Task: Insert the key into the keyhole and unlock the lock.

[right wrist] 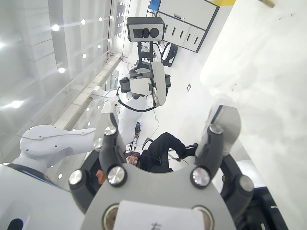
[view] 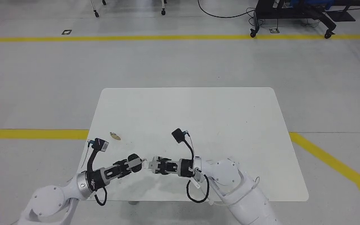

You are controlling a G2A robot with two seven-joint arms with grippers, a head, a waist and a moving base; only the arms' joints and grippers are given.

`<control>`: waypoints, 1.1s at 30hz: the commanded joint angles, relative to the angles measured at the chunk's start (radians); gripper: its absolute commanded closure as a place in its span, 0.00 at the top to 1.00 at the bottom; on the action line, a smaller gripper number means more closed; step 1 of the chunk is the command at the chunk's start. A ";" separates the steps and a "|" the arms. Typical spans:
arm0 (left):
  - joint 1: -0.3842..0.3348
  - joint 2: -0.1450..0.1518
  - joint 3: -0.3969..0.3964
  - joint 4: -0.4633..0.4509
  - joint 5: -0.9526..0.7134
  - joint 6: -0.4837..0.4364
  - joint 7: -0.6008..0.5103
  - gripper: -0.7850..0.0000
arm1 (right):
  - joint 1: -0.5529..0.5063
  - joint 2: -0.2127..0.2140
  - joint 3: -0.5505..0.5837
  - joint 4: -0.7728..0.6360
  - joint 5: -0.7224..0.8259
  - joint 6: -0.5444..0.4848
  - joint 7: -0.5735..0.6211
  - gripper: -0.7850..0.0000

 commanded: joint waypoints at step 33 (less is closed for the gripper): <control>0.015 0.019 0.031 -0.001 0.042 -0.026 0.013 1.00 | 0.028 0.008 -0.030 0.022 0.047 0.012 0.049 0.00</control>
